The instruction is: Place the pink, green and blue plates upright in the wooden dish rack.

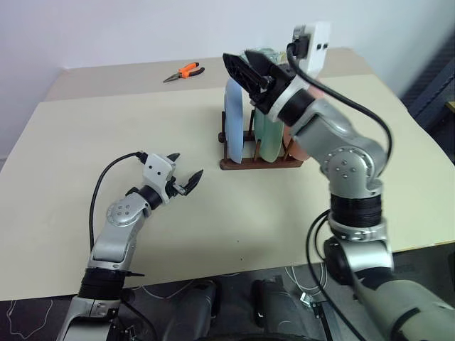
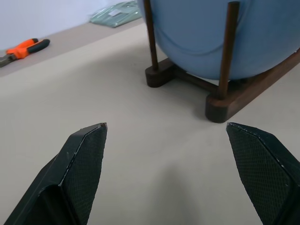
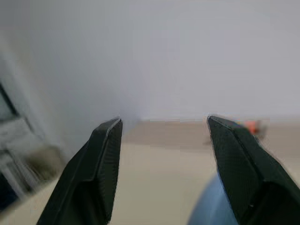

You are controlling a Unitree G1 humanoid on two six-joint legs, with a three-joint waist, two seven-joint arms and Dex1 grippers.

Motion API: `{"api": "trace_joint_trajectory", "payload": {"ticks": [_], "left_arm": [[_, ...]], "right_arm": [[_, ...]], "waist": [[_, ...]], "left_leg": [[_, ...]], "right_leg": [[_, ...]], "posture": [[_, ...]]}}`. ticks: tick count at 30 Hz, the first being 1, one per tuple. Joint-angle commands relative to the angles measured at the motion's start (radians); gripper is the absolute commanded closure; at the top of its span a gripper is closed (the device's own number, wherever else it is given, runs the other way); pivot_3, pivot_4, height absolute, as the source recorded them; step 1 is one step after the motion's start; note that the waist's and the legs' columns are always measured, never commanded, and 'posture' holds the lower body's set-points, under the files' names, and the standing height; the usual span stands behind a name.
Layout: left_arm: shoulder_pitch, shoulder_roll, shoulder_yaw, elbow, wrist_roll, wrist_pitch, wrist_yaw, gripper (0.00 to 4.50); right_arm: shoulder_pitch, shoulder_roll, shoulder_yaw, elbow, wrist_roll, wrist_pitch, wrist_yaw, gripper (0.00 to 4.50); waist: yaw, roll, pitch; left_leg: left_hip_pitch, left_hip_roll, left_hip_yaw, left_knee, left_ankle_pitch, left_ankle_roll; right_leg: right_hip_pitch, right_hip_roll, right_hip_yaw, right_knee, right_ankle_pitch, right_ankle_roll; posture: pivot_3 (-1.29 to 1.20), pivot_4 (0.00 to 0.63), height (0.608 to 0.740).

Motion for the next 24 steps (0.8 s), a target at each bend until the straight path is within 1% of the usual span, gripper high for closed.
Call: {"api": "trace_joint_trajectory", "payload": {"ticks": [1, 3, 6, 8, 9, 10, 12, 16, 19, 24], "left_arm": [[0.02, 0.044, 0.075, -0.028, 0.003, -0.011, 0.02, 0.3], [0.047, 0.076, 0.11, -0.022, -0.001, -0.013, 0.019, 0.3], [0.103, 0.127, 0.164, -0.007, -0.007, -0.022, 0.005, 0.3], [0.118, 0.138, 0.173, -0.003, -0.007, -0.019, 0.007, 0.3], [0.129, 0.143, 0.177, 0.003, -0.006, -0.02, 0.006, 0.3], [0.15, 0.149, 0.185, 0.007, -0.006, -0.023, 0.0, 0.3], [0.175, 0.15, 0.19, 0.006, -0.004, -0.022, -0.003, 0.3], [0.208, 0.14, 0.177, -0.02, 0.003, -0.018, -0.001, 0.3], [0.231, 0.127, 0.165, -0.049, 0.006, -0.012, 0.003, 0.3], [0.25, 0.1, 0.155, -0.096, 0.007, 0.009, 0.024, 0.3]], "right_arm": [[0.084, -0.158, -0.072, -0.132, -0.062, -0.087, 0.16, 1.6], [0.173, -0.241, -0.181, -0.134, -0.045, -0.087, 0.193, 1.6], [0.368, -0.378, -0.321, -0.113, -0.091, -0.115, 0.265, 1.6], [0.45, -0.419, -0.362, -0.085, -0.1, -0.133, 0.307, 1.6], [0.508, -0.439, -0.371, -0.064, -0.13, -0.159, 0.335, 1.6], [0.585, -0.445, -0.374, -0.042, -0.163, -0.183, 0.357, 1.6], [0.678, -0.445, -0.367, 0.008, -0.216, -0.232, 0.385, 1.6], [0.737, -0.413, -0.305, 0.102, -0.296, -0.322, 0.409, 1.6], [0.734, -0.374, -0.263, 0.155, -0.349, -0.369, 0.401, 1.6], [0.708, -0.343, -0.205, 0.27, -0.419, -0.448, 0.417, 1.6]], "waist": [[0.001, -0.002, -0.001], [0.002, -0.002, -0.001], [0.016, -0.002, -0.001], [0.019, 0.0, 0.0], [0.019, 0.0, 0.0], [0.021, 0.0, 0.0], [0.021, -0.002, -0.001], [0.017, -0.001, 0.0], [0.018, -0.001, -0.001], [0.023, -0.001, 0.0]], "left_leg": [[0.0, 0.0, 0.0, 0.0, 0.0, 0.0], [0.0, 0.0, 0.0, 0.001, -0.001, 0.001], [0.0, 0.0, 0.0, 0.001, -0.002, -0.001], [0.0, 0.0, 0.0, 0.0, -0.002, -0.001], [0.0, 0.0, 0.001, 0.001, -0.002, -0.001], [0.0, 0.0, 0.001, 0.001, -0.002, -0.001], [0.002, 0.001, 0.0, 0.001, -0.002, -0.001], [0.003, 0.001, 0.002, 0.002, -0.003, -0.001], [0.003, 0.001, 0.002, 0.002, -0.003, -0.001], [0.003, 0.001, 0.002, 0.002, -0.003, -0.001]], "right_leg": [[0.0, 0.0, -0.001, -0.001, 0.0, 0.0], [0.005, -0.001, 0.0, -0.002, 0.0, 0.0], [0.006, -0.001, -0.001, -0.002, 0.0, 0.0], [0.006, -0.001, 0.0, -0.002, 0.0, 0.0], [0.005, -0.001, 0.0, -0.002, 0.0, 0.0], [0.005, -0.001, 0.0, -0.001, 0.0, 0.0], [0.007, -0.001, -0.001, -0.002, 0.0, 0.0], [0.009, -0.001, 0.001, -0.002, -0.002, -0.003], [0.009, -0.001, 0.0, -0.002, -0.002, -0.003], [0.009, -0.001, 0.0, -0.002, -0.001, -0.001]], "posture": [[0.0, 0.15, 0.727], [0.0, 0.15, 0.727], [0.0, 0.15, 0.727], [0.0, 0.15, 0.727], [0.0, 0.15, 0.727], [0.0, 0.15, 0.727], [0.0, 0.15, 0.727], [0.0, 0.15, 0.727], [0.0, 0.15, 0.727], [0.0, 0.15, 0.727]]}}
